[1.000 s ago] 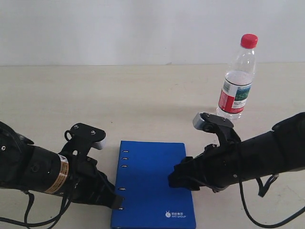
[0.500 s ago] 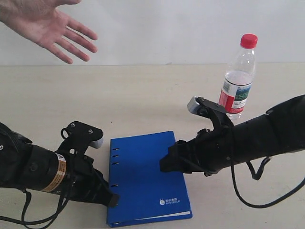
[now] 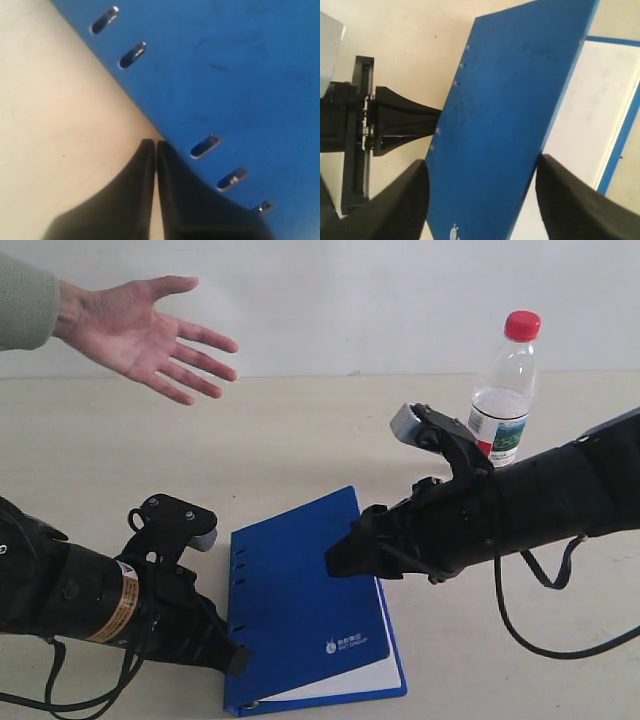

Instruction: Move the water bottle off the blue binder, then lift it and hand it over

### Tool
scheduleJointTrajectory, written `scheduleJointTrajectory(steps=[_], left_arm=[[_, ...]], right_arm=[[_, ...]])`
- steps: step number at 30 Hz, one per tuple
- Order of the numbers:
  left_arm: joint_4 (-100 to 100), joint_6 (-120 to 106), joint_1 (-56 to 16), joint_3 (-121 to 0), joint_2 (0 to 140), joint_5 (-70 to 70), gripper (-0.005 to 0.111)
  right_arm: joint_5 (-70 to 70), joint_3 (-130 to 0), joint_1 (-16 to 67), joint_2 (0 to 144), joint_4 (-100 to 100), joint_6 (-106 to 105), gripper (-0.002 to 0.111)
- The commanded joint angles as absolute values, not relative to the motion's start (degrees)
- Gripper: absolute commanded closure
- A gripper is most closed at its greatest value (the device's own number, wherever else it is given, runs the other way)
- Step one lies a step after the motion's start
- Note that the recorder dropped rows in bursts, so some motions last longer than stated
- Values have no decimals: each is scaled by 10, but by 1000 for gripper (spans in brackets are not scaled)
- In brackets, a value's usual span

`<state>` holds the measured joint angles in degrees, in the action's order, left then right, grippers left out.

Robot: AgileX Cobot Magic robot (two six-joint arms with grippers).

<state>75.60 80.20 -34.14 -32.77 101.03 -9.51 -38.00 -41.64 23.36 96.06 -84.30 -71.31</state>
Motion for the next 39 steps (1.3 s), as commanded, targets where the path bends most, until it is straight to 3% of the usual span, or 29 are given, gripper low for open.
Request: scheduleJointTrajectory(steps=[1,22,34,36,39], left_arm=[[759,805,-345,-327,1018,-120,102],[759,805,-345,-328,1018,-120,102],[756,805,-345,-331,1018,-120,102],[756,805,-345,-331,1018,-118,102],[756,805,-345,-331,1018,-104,102]], right_arm=[[-431,-418,240,987,-834,-707,53],[-582,-418,240,1044,-985,-872,53],[-531,-418,240,1045,-981,-860,53],[-479,-418,240,1045,-961,-841,56],[-397,-418,240,1045,-915,-791,70]])
